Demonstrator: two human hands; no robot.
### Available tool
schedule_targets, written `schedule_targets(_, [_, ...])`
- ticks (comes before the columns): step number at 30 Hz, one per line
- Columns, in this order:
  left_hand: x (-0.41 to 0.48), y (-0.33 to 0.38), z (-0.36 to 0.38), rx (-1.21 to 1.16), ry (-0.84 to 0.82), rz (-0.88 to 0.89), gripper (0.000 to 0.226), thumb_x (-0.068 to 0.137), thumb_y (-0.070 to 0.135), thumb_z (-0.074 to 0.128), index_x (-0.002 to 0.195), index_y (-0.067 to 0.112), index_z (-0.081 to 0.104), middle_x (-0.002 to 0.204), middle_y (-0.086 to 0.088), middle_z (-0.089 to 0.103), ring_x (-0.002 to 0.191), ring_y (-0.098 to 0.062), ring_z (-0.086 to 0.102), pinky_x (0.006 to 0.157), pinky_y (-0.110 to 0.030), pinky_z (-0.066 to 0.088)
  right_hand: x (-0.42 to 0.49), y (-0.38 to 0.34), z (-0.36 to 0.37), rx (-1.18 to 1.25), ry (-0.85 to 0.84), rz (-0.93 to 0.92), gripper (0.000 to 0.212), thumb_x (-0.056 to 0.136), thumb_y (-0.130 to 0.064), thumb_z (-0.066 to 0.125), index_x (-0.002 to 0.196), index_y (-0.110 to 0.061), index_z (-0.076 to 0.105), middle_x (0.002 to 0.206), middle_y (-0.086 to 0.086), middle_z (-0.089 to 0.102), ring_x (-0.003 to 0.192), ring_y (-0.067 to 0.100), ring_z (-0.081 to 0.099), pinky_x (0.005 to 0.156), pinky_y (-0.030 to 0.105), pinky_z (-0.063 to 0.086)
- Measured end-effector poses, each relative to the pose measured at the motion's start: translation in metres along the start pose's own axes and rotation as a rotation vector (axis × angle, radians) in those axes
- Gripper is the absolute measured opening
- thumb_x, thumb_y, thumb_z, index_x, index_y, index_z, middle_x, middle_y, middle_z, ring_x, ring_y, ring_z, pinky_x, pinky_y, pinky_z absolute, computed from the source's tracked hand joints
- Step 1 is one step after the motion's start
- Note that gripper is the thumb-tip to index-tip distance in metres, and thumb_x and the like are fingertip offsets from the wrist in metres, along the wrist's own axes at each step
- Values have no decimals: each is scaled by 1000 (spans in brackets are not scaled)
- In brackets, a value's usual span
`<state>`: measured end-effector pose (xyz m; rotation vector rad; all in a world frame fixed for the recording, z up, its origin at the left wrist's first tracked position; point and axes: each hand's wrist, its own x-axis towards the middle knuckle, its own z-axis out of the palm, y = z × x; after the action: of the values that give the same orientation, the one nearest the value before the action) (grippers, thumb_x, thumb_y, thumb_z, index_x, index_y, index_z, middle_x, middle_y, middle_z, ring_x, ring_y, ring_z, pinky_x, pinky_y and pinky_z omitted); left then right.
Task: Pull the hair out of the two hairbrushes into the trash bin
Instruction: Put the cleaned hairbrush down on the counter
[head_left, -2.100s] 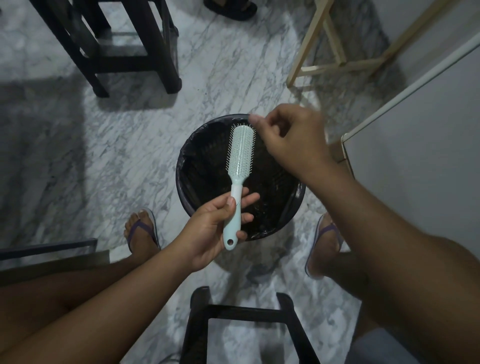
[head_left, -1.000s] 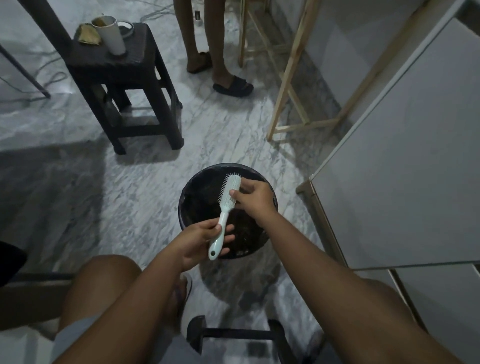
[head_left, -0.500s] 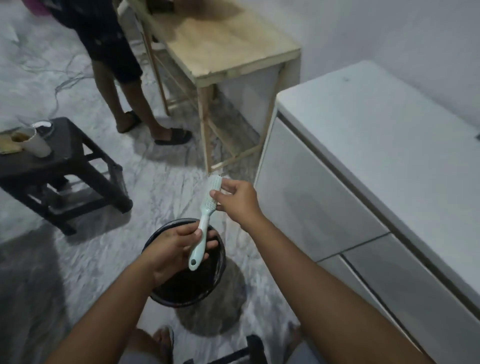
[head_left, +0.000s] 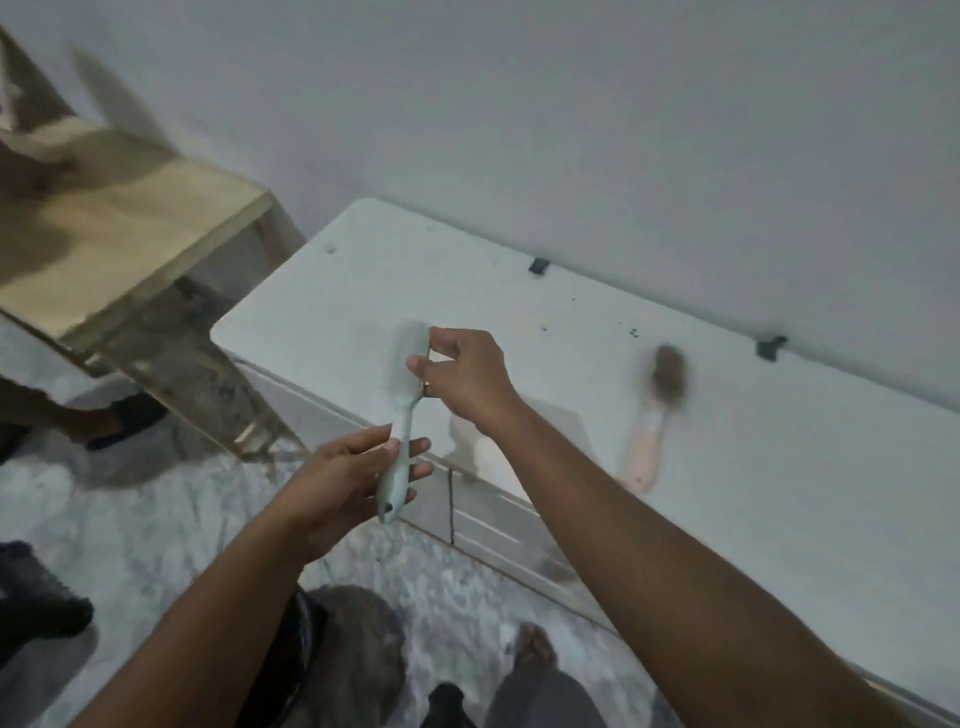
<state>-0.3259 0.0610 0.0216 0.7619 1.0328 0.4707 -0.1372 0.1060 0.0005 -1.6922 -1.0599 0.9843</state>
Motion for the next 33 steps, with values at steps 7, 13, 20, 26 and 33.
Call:
schedule_targets(7, [46,-3,103,85,-119,-134,25,98,8,56,121,4,66,118,-10,74,94,-31,75,72,-41,63,-19,31,-120,42,185,131,39,80,-21,75,119,-19,73,130,-2,69,100,16,74,83,46,62])
schedule_targets(13, [76,-8,164,229,-257,-189,18,97,8,60,111,5,71,96,-14,70,85,-29,67,74,-42,63,-45,47,-189,231,331,183,25,91,0,68,113,-11,70,117,-4,69,85,15,73,84,43,62])
schedule_targets(20, [94,-37,258,396,-282,-193,17,94,13,67,109,13,75,98,-1,75,83,-21,65,75,-37,55,-64,86,-274,178,503,228,29,86,-5,73,113,-15,74,106,-6,75,94,21,76,83,47,63])
schedule_targets(26, [118,-65,319,521,-217,-91,19,92,8,66,90,22,78,96,-16,76,80,-26,64,72,-41,52,-57,122,-323,90,480,280,24,87,-10,66,106,-21,77,107,-9,77,91,17,76,84,45,63])
schedule_targets(33, [140,-84,339,810,-168,113,20,83,19,64,70,4,61,65,-1,53,64,-16,47,60,-30,41,-51,135,-341,-71,480,376,51,90,-8,64,46,-34,54,43,-16,46,57,18,54,55,24,38])
